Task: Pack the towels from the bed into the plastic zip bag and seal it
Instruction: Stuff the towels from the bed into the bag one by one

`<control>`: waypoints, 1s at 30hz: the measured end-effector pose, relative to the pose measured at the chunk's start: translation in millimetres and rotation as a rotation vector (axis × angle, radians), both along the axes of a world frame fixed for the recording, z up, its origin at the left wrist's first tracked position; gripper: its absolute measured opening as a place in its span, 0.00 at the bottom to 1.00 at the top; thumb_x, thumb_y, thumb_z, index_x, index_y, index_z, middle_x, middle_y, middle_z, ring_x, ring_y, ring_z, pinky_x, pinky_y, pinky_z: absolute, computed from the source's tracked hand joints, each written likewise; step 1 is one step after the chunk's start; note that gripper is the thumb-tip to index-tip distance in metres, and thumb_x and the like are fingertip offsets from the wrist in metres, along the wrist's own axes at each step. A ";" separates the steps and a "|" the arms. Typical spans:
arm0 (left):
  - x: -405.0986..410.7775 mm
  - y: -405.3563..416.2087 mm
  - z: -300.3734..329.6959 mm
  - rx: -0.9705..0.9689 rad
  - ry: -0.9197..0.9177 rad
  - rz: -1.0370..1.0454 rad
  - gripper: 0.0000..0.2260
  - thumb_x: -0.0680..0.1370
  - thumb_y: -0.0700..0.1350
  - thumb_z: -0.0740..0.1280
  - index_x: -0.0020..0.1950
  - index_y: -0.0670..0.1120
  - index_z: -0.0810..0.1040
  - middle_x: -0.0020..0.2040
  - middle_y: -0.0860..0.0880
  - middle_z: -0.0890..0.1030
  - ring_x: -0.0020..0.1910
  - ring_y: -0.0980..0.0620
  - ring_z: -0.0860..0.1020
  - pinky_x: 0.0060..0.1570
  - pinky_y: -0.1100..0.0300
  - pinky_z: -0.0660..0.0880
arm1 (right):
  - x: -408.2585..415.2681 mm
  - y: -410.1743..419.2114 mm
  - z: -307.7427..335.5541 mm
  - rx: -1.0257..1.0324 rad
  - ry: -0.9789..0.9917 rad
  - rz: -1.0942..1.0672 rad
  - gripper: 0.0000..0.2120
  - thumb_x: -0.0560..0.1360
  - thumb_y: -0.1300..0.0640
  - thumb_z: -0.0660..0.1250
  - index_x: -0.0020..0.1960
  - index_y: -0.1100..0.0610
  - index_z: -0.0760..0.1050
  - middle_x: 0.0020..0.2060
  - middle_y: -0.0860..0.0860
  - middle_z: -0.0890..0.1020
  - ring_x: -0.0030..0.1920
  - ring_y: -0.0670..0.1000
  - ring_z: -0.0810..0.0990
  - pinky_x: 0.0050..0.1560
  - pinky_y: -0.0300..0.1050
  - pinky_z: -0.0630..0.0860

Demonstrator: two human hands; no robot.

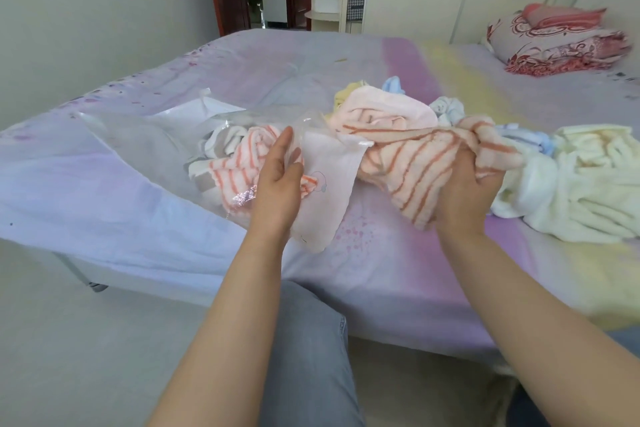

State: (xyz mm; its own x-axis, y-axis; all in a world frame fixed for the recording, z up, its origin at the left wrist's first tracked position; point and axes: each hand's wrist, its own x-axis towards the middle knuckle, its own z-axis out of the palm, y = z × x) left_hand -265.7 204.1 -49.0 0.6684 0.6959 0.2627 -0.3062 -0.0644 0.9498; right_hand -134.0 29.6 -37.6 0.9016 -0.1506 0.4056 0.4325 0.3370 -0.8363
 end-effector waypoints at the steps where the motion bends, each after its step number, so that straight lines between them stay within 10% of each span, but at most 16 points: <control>1: -0.8 -1.0 0.1 0.009 0.007 -0.003 0.25 0.80 0.35 0.55 0.75 0.53 0.65 0.71 0.60 0.68 0.67 0.62 0.71 0.45 0.77 0.72 | -4.4 -3.3 4.2 0.014 -0.017 -0.004 0.13 0.75 0.56 0.61 0.58 0.45 0.72 0.56 0.39 0.78 0.60 0.36 0.75 0.64 0.35 0.70; 5: -1.8 -6.5 2.3 0.037 0.028 0.005 0.22 0.81 0.40 0.58 0.75 0.53 0.65 0.71 0.61 0.67 0.59 0.76 0.70 0.43 0.83 0.67 | -7.2 -11.3 14.4 -0.146 -0.171 0.084 0.09 0.73 0.55 0.65 0.52 0.48 0.77 0.49 0.41 0.81 0.53 0.39 0.79 0.57 0.37 0.73; 9: 0.2 -13.8 8.3 0.014 0.054 0.002 0.20 0.82 0.46 0.59 0.75 0.56 0.66 0.74 0.61 0.66 0.69 0.65 0.65 0.51 0.77 0.64 | 5.7 -7.4 14.9 -0.670 -0.173 0.289 0.15 0.68 0.51 0.68 0.52 0.56 0.77 0.49 0.52 0.83 0.52 0.53 0.80 0.55 0.55 0.76; 17: 16.0 -27.6 22.0 -0.031 0.027 0.048 0.21 0.80 0.54 0.61 0.74 0.60 0.66 0.74 0.63 0.65 0.73 0.59 0.65 0.65 0.62 0.67 | 51.7 21.7 -5.6 -1.260 -0.283 0.390 0.12 0.69 0.42 0.71 0.42 0.48 0.72 0.46 0.51 0.80 0.50 0.56 0.78 0.48 0.49 0.72; 19: 16.9 -26.0 23.8 -0.029 0.019 0.060 0.22 0.79 0.55 0.62 0.74 0.61 0.65 0.74 0.63 0.66 0.72 0.60 0.65 0.70 0.54 0.65 | 63.1 26.4 -23.7 -1.268 -0.271 0.421 0.22 0.66 0.41 0.73 0.55 0.48 0.73 0.60 0.55 0.75 0.62 0.58 0.72 0.60 0.50 0.69; 22: 19.4 -25.3 25.6 0.021 0.040 0.087 0.24 0.78 0.56 0.62 0.74 0.60 0.64 0.72 0.65 0.66 0.71 0.63 0.64 0.68 0.62 0.62 | 73.4 26.8 -51.2 -1.327 -0.023 0.697 0.55 0.61 0.35 0.75 0.77 0.49 0.47 0.77 0.49 0.47 0.76 0.52 0.41 0.73 0.50 0.49; 25: 19.2 -26.9 26.7 0.068 0.052 0.080 0.26 0.78 0.56 0.62 0.75 0.59 0.63 0.73 0.64 0.65 0.69 0.68 0.65 0.63 0.68 0.63 | 78.1 28.5 -72.6 -1.322 0.016 0.754 0.65 0.54 0.28 0.74 0.77 0.48 0.39 0.78 0.47 0.45 0.77 0.50 0.45 0.75 0.52 0.51; 30: 23.2 -36.8 23.9 0.097 0.085 0.091 0.28 0.77 0.52 0.64 0.77 0.56 0.61 0.76 0.57 0.64 0.70 0.63 0.67 0.65 0.65 0.68 | 74.2 26.3 -88.0 -1.188 -0.099 0.736 0.33 0.63 0.39 0.75 0.63 0.47 0.64 0.59 0.36 0.74 0.64 0.48 0.72 0.54 0.32 0.69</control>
